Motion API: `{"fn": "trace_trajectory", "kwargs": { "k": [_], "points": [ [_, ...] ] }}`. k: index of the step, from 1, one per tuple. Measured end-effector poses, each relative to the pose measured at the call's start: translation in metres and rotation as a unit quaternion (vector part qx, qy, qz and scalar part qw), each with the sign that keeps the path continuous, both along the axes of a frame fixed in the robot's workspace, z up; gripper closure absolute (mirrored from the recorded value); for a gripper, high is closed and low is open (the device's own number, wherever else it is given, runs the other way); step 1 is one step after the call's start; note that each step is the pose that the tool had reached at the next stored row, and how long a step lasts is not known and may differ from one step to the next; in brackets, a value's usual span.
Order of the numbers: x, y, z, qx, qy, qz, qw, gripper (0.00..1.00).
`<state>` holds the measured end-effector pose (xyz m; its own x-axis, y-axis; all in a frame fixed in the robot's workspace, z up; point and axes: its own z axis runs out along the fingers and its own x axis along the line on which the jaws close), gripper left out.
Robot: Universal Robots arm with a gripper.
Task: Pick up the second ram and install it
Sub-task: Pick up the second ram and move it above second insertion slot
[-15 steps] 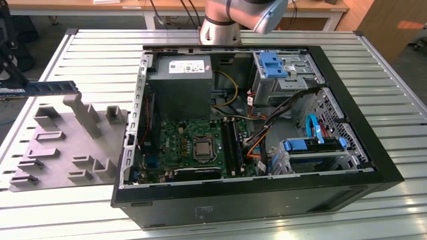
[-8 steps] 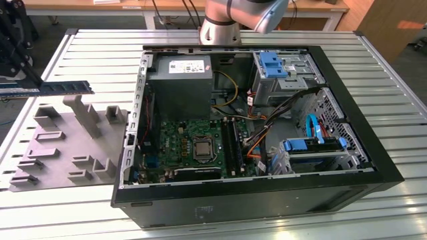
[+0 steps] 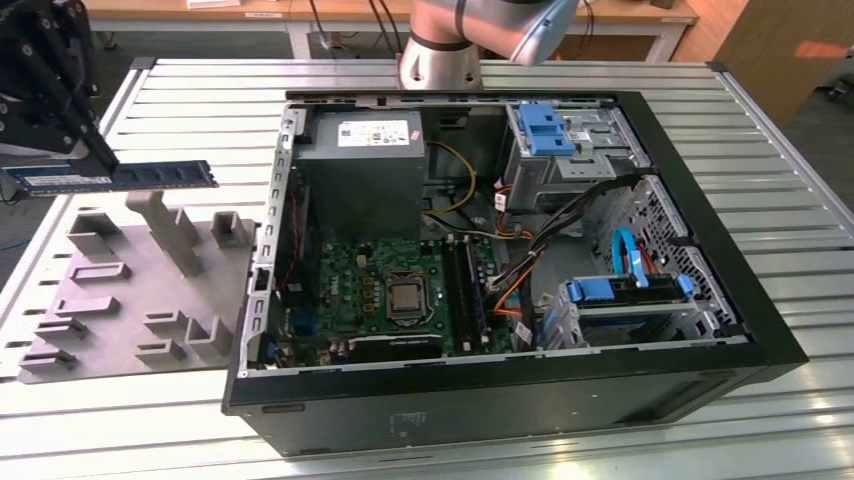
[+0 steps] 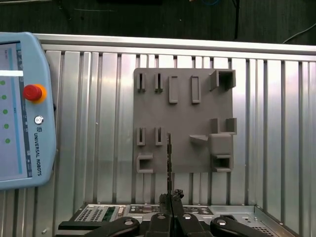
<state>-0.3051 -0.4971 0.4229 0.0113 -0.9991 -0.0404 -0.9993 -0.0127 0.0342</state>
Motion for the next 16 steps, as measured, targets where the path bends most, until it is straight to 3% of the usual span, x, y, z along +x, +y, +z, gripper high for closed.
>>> {"fn": "trace_trajectory", "kwargs": {
  "k": [16],
  "points": [
    [0.044,0.0,-0.0006,0.0,0.0003,0.0,1.0,0.89]
  ]
}}
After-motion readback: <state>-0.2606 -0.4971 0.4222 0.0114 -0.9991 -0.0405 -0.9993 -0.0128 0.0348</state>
